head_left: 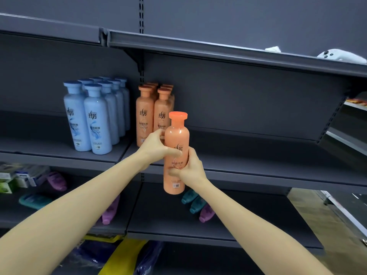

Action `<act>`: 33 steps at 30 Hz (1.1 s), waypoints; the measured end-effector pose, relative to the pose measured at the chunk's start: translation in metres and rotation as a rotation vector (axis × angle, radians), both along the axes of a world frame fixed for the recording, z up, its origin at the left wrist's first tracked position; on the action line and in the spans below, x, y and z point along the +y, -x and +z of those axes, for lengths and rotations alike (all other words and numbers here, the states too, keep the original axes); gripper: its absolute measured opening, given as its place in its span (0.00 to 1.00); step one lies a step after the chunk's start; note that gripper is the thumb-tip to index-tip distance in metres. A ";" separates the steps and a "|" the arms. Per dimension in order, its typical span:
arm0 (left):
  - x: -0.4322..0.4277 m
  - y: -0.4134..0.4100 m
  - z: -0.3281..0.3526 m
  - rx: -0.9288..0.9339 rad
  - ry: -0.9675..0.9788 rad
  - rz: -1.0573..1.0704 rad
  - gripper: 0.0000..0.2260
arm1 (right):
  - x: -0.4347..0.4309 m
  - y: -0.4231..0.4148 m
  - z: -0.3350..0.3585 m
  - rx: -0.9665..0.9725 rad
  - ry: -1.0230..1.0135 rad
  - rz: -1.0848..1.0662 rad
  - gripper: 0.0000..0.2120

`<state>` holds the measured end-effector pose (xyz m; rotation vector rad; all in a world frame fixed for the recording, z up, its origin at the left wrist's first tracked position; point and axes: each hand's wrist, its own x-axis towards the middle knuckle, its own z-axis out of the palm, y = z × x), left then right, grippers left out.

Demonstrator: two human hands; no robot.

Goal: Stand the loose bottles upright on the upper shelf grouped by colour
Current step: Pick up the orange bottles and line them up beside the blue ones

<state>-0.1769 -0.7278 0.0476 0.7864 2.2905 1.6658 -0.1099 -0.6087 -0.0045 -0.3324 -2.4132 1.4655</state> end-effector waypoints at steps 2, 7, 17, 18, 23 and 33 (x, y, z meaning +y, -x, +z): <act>-0.002 0.002 0.002 0.004 -0.008 0.020 0.28 | -0.002 0.003 0.004 0.014 0.004 -0.015 0.33; -0.010 0.001 -0.003 0.020 -0.133 0.057 0.28 | -0.010 0.013 0.013 0.053 0.025 -0.050 0.34; -0.034 0.021 -0.010 0.074 -0.172 0.100 0.29 | -0.040 0.046 0.025 0.080 0.023 -0.065 0.33; -0.035 0.023 -0.009 0.089 -0.158 0.119 0.29 | -0.043 0.049 0.025 0.084 0.021 -0.068 0.32; -0.042 0.039 -0.007 0.166 -0.119 0.158 0.31 | -0.055 0.068 0.028 0.096 0.014 -0.102 0.29; -0.051 0.066 -0.008 0.188 -0.142 0.154 0.30 | -0.068 0.089 0.030 0.094 0.009 -0.128 0.30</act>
